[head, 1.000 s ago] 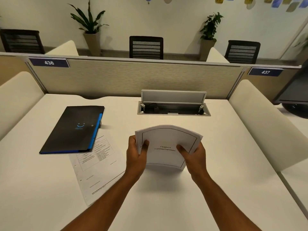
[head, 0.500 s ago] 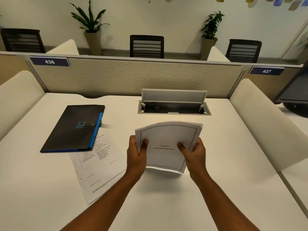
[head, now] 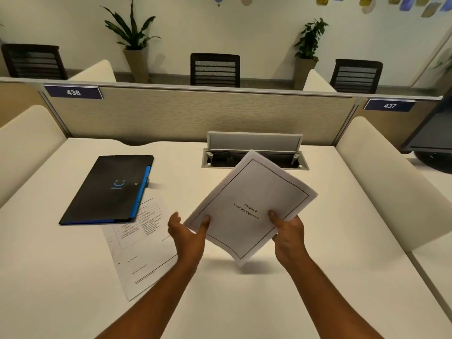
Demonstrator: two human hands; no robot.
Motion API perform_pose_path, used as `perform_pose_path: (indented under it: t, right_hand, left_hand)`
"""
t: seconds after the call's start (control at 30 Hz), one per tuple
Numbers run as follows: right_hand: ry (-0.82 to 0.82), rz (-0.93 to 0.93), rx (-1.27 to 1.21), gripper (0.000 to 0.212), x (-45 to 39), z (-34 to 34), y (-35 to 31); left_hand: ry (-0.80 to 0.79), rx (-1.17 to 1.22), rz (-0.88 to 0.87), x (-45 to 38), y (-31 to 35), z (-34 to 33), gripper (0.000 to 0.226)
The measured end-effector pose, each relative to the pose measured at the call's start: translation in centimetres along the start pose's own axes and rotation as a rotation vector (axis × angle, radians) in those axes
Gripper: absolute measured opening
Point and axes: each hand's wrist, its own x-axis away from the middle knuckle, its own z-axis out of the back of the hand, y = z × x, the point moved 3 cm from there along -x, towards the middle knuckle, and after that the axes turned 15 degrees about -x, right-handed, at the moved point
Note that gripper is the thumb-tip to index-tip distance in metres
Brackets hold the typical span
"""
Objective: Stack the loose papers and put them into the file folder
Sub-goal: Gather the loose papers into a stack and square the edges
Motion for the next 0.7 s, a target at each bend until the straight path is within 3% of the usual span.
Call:
perform_pose_path:
  t: [0.1,0.17,0.27,0.4,0.6,0.7]
  right_hand:
    - [0.004,-0.139,-0.134,0.050,0.5,0.5,1.1]
    - [-0.030,-0.196,-0.198,0.056,1.0,0.6,1.7]
    - [-0.056,-0.218,-0.236,0.051,1.0,1.0,1.9]
    - [-0.054,-0.184,-0.239,0.049,-1.1,2.6,0.1]
    - [-0.230,-0.144,0.323,0.036,-2.2,2.7,-2.6]
    - [-0.269,-0.061,0.424,0.028,-1.9,1.8,-2.1]
  left_hand:
    - [-0.238,0.239,0.222,0.1,-2.0,-1.0,0.080]
    - [-0.377,0.438,0.210,0.3,-2.2,-1.7,0.061]
    - [-0.248,0.436,0.121,0.1,-1.6,-1.1,0.040]
    - [-0.055,0.203,0.033,-1.6,-1.2,1.4,0.051]
    - [-0.046,-0.023,-0.074,-2.9,-0.3,3.4,0.045]
    - [-0.055,-0.026,-0.127,-2.4,0.3,3.1,0.043]
